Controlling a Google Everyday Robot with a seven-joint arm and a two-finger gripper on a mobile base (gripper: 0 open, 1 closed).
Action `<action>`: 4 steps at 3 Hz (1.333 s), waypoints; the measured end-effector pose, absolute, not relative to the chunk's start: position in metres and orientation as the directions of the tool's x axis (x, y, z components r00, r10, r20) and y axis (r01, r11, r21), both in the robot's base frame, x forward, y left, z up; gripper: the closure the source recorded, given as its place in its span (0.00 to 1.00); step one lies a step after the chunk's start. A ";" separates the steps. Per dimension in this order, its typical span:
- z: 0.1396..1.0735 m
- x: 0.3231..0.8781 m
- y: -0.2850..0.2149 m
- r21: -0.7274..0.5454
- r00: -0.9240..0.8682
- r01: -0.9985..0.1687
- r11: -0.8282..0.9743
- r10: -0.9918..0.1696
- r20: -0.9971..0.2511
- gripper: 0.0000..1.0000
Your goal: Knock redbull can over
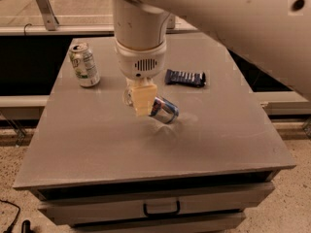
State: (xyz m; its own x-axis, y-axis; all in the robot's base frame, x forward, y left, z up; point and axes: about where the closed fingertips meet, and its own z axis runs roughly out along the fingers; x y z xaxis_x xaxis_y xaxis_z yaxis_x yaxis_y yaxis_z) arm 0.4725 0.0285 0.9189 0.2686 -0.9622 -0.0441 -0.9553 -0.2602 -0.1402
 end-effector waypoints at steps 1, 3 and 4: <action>0.906 0.475 0.026 -0.112 0.291 -0.950 -0.291 -0.957 0.012 0.84; 0.885 0.480 0.025 -0.063 0.339 -0.937 -0.344 -0.938 0.074 0.37; 0.882 0.480 0.026 -0.055 0.354 -0.932 -0.359 -0.932 0.082 0.14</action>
Offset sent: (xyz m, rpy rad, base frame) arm 0.0018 -0.0142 -0.0431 -0.2096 0.0883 0.0889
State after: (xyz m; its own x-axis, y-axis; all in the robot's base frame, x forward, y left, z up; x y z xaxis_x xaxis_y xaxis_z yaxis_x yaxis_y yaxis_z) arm 0.4802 0.0256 0.8819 0.3539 -0.9317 0.0818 -0.9318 -0.3588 -0.0553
